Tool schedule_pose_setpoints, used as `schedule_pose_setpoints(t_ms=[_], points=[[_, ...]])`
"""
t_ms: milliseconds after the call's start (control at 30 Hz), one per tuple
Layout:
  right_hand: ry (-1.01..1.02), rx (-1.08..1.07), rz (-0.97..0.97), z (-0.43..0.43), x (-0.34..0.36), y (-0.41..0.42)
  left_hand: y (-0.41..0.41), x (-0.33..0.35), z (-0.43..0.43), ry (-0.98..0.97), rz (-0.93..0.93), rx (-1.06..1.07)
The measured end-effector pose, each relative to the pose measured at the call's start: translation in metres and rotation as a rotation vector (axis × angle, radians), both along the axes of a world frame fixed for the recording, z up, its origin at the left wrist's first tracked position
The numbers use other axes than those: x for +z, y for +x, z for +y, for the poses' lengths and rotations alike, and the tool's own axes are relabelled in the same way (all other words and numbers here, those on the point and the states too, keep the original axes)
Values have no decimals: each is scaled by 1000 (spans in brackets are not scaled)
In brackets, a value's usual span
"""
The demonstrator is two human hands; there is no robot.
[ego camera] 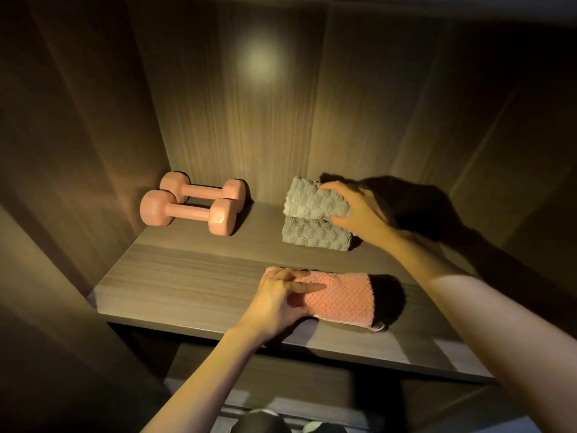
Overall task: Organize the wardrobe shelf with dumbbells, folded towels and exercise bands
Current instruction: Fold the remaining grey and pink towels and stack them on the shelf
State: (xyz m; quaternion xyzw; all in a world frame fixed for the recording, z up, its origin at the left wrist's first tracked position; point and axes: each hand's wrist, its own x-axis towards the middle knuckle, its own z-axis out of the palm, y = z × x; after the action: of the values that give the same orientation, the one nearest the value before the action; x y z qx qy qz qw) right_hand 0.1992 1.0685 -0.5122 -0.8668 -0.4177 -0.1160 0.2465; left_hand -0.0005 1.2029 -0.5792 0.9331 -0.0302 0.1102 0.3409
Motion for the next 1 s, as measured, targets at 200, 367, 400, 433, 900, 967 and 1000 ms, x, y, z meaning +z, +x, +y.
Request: schedule_pose_setpoints(t_ms=[200,367,400,433,900,967,1000], points=[[-111,-33,-36,18,-5,14,12,-6,4,16,-23,19],[-562,-136,33,25,-29,5,23,-4,11,29,-38,24],[-581,-138,36,25,-30,3,25,-3,13,35,-43,23],[-591,-143,48,25,-29,2,28,-2,14,45,-46,22],[-346,-194,175,38,8,5,40,-2,16,49,-45,39],[-378,-199,184,41,1,6,42,-4,17,50,-49,33],[-422,-201,204,42,-4,7,43,-5,18,49,-53,29]])
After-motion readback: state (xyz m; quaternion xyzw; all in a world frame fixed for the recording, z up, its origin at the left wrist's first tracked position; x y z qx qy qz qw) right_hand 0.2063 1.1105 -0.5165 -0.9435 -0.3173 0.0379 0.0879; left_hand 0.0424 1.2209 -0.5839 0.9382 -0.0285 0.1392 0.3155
